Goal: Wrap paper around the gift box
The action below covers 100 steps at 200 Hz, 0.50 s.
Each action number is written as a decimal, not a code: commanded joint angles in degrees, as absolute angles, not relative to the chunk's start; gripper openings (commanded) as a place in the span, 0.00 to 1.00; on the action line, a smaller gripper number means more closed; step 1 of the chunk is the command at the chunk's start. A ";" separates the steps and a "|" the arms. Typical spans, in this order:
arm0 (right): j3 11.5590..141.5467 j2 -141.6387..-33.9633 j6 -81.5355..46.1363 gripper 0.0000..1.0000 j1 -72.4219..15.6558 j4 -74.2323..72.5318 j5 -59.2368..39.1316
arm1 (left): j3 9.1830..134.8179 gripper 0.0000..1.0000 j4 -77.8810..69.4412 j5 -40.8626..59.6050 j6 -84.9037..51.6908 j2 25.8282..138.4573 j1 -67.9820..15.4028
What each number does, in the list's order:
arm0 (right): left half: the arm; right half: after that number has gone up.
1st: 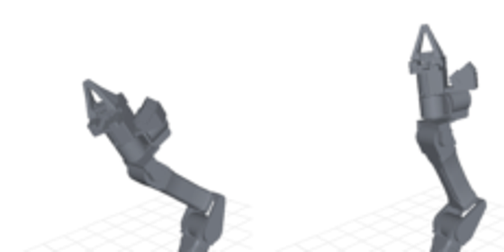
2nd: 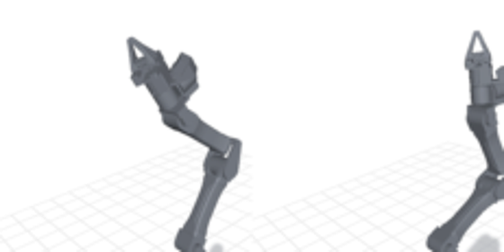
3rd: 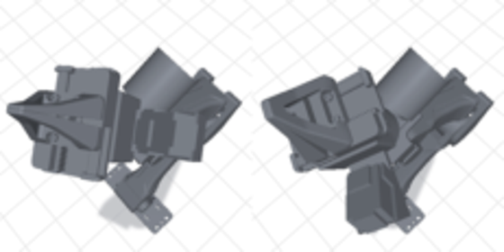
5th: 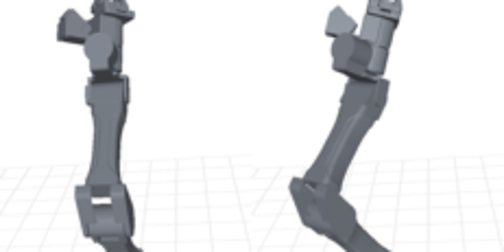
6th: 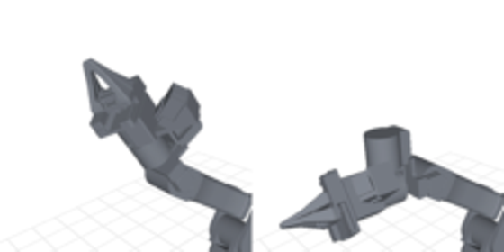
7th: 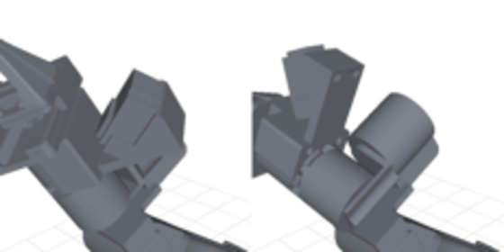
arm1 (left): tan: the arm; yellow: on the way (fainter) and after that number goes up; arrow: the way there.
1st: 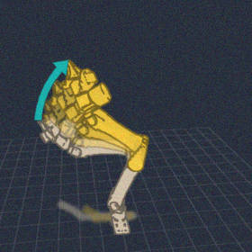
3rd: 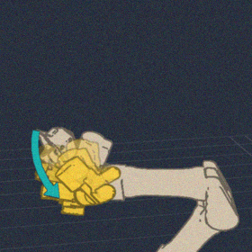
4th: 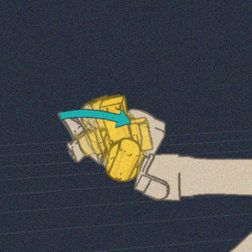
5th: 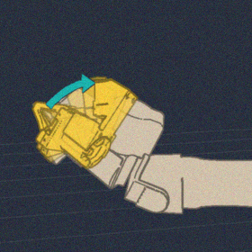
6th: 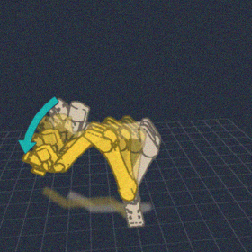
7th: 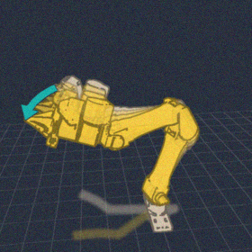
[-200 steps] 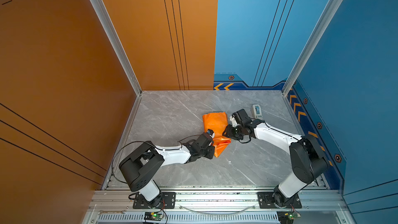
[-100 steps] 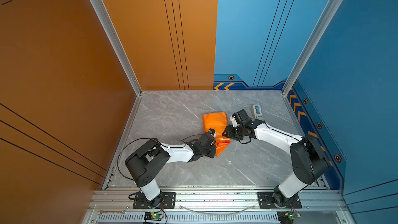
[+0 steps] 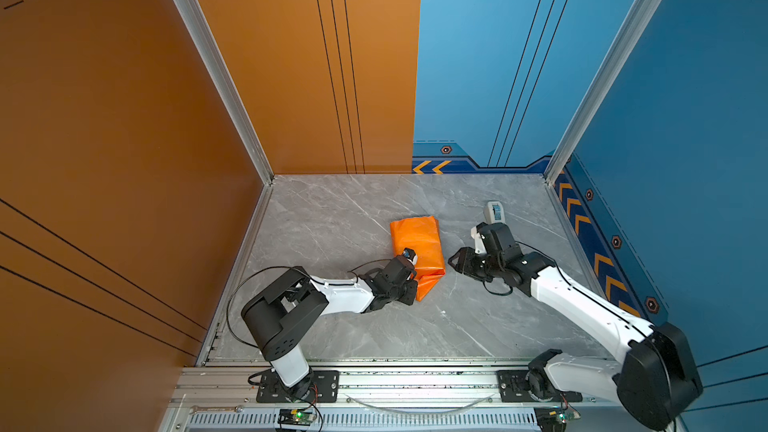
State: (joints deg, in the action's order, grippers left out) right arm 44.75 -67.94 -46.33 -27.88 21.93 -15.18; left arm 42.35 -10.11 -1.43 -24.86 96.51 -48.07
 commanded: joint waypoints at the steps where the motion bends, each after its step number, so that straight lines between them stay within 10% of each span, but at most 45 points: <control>1: 39.13 -64.34 -57.20 0.48 -29.66 20.95 -16.69 | 41.22 0.15 -8.65 -2.49 -24.34 97.33 -47.60; 100: 23.17 -72.40 -89.12 0.44 -49.59 -18.38 -9.46 | 40.23 0.14 -12.00 1.84 -24.52 99.10 -45.79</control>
State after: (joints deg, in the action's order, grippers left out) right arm 23.57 -67.05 -81.52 -46.37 -5.93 -12.45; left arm 42.02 -12.97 0.32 -24.86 97.41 -46.63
